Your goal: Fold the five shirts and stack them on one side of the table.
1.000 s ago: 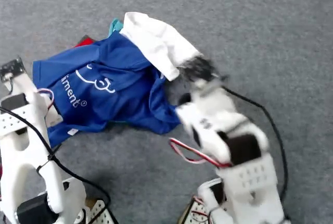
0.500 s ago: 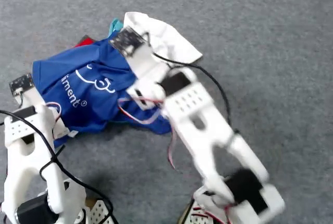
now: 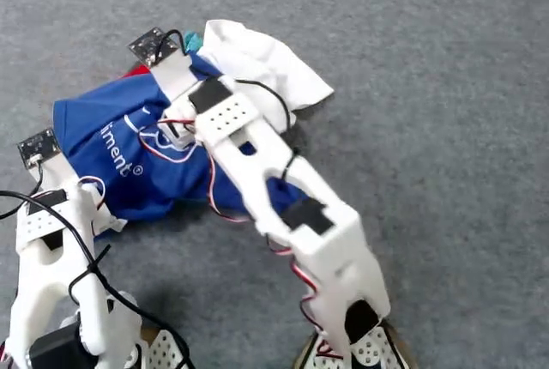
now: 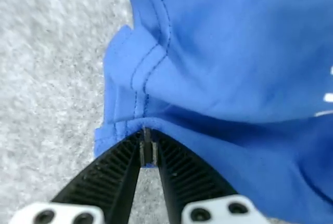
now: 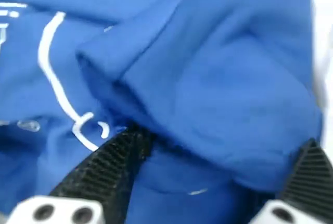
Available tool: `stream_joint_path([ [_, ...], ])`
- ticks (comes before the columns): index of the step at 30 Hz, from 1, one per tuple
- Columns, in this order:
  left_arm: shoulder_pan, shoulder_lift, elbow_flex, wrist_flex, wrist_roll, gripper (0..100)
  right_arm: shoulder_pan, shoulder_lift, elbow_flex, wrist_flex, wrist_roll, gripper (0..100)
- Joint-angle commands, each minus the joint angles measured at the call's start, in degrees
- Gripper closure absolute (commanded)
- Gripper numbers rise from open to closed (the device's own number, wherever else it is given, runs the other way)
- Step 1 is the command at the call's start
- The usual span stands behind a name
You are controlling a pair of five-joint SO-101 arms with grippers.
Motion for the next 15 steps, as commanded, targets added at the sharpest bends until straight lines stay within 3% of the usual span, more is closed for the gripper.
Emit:
stream_joint_path([
  [1,-0.70,-1.19,0.00,-0.88,0.79,98,0.40,6.20,-11.21,4.48,-0.53,67.3],
  [5,-0.62,-1.10,0.00,-0.88,0.79,98,0.48,9.98,-24.48,13.45,-0.18,97.2],
  [6,-0.62,-1.10,0.00,-0.88,0.79,98,0.57,10.51,-27.82,15.30,0.00,99.8],
  [9,-0.62,-1.10,0.00,-0.88,0.79,98,0.66,11.38,-36.53,20.92,0.00,94.5],
  [15,-0.62,-1.10,0.00,-0.88,0.79,98,0.84,11.21,-53.58,31.12,0.35,99.6],
])
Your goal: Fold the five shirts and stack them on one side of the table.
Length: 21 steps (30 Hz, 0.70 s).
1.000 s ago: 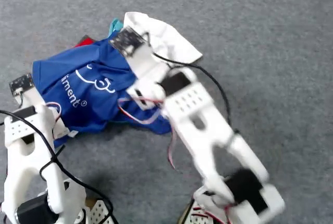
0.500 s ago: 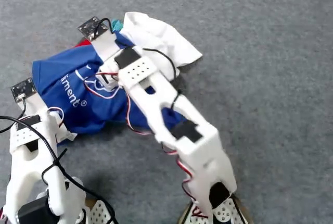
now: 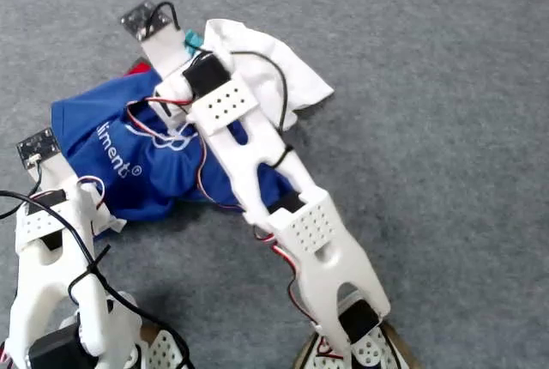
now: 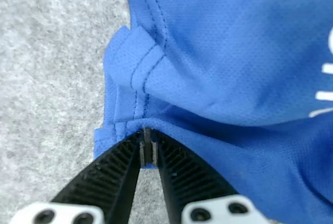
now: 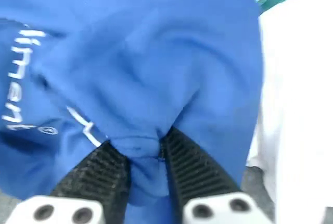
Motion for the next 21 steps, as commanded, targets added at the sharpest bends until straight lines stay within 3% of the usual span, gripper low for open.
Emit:
stream_joint_path([
  [1,-0.62,-1.10,0.00,-0.70,0.44,98,0.66,-1.10,-13.23,6.33,1.32,99.6],
  [5,-0.88,-1.10,0.00,-0.70,0.44,98,1.54,-1.19,-24.13,10.20,6.15,99.6],
  [10,-0.97,-1.10,0.09,-0.44,0.44,98,6.90,-8.66,-22.99,9.76,7.82,99.6],
  [21,-0.97,-1.54,0.70,-0.62,0.53,98,26.42,-26.33,-22.64,10.11,7.65,99.7],
])
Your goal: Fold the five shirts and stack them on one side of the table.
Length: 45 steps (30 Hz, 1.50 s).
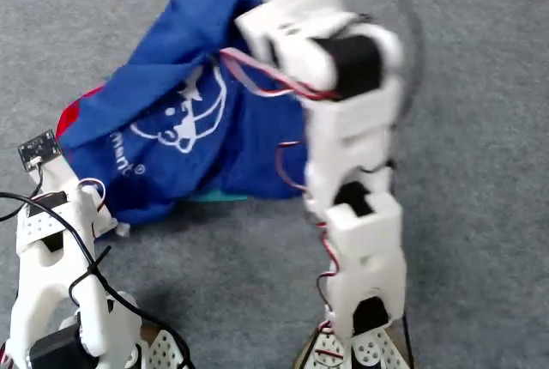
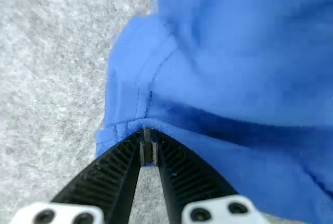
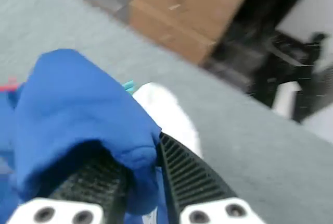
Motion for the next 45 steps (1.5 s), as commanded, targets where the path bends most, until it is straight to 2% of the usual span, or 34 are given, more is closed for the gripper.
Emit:
stream_joint_path([
  [1,-0.79,-1.19,-0.26,-0.70,0.53,98,6.81,-7.08,-2.42,0.97,0.26,99.7],
  [6,-0.70,-1.19,-0.26,-0.70,0.53,98,10.42,-10.33,-2.42,0.97,0.26,99.7],
  [9,-0.79,-1.19,-0.26,-0.70,0.53,98,15.25,-12.97,-2.42,0.97,0.26,99.7],
  [19,-0.88,-1.19,-2.11,0.53,0.62,98,41.10,-19.38,-2.42,0.97,0.62,99.7],
  [22,-0.26,-1.19,-6.07,4.92,0.62,98,44.62,-19.30,-2.33,1.05,0.70,99.7],
  [26,4.04,-1.10,-16.26,13.27,2.46,87,44.09,-18.33,2.15,1.05,0.70,99.7],
  [31,14.77,-0.48,-30.95,20.66,13.36,72,39.60,-17.63,12.35,0.97,0.62,99.7],
  [37,29.63,6.11,-42.73,18.20,16.09,71,29.14,-19.47,33.19,1.05,0.35,99.7],
  [41,31.21,19.03,-48.79,13.36,18.02,71,21.23,-20.97,46.20,0.88,1.32,99.7],
  [45,30.95,35.38,-59.34,12.75,18.20,71,16.13,-20.62,54.64,-0.70,3.96,99.7],
])
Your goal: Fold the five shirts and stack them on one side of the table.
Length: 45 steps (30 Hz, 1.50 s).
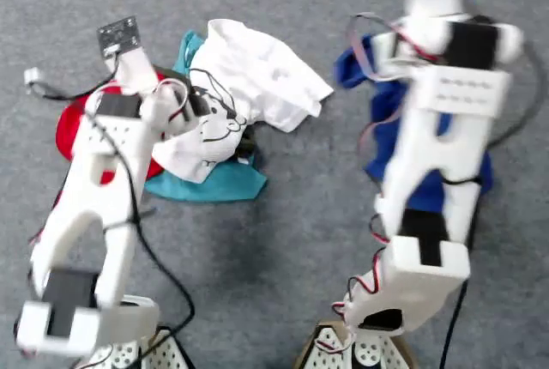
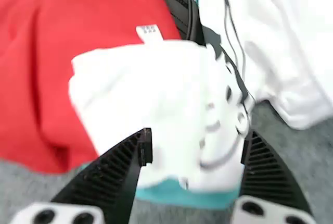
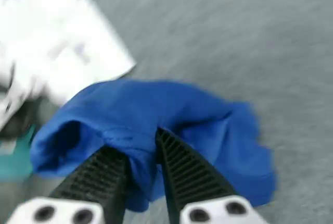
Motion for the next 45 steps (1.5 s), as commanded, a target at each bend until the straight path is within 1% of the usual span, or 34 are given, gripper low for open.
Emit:
stream_joint_path([
  [1,0.62,13.93,-12.75,-1.14,1.05,71,-4.35,-3.03,6.20,-1.93,1.49,99.7],
  [4,0.62,26.77,-23.82,-0.70,1.14,72,-5.41,-3.03,10.33,-6.33,1.14,99.7],
  [8,-0.79,41.98,-37.89,0.53,1.14,79,-6.81,-3.38,13.32,-8.88,1.14,99.7],
  [11,-3.08,50.86,-48.88,4.84,1.23,87,-6.55,-3.38,13.85,-9.05,1.14,99.7],
  [13,-4.22,55.69,-56.97,8.53,0.53,97,-6.29,-3.38,13.85,-9.05,1.14,99.7],
  [14,-5.19,57.80,-60.75,10.46,-0.09,99,-6.29,-3.38,13.67,-8.88,1.14,99.7],
  [15,-5.98,59.74,-64.35,13.19,-0.97,97,-6.29,-3.38,13.67,-8.79,1.14,99.7],
  [16,-7.12,61.41,-67.96,15.91,-1.67,98,-6.29,-3.38,13.67,-8.70,1.05,99.7],
  [19,-12.66,65.27,-77.63,23.21,-3.52,98,-6.29,-3.38,13.76,-8.62,1.05,99.7],
  [25,-28.57,68.09,-98.02,37.45,-10.11,98,-6.46,-3.38,13.85,-8.53,1.05,99.7],
  [27,-33.58,68.44,-103.12,40.00,-12.13,98,-6.64,-3.38,13.85,-8.53,1.05,99.7],
  [33,-48.09,67.38,-109.54,40.00,-13.54,98,-6.73,-3.03,13.85,-8.88,1.05,99.7],
  [36,-52.48,66.95,-109.71,40.00,-13.54,98,-6.73,-3.03,13.85,-8.97,1.05,99.7],
  [39,-53.19,66.33,-109.63,40.00,-13.54,98,-6.73,-2.95,13.85,-8.88,1.05,99.7],
  [42,-52.31,65.98,-109.10,40.35,-13.45,98,-6.73,-2.95,13.85,-8.97,1.05,99.7],
  [45,-50.20,59.82,-105.85,40.35,-13.10,94,-6.73,-2.95,13.93,-8.97,1.05,99.7],
])
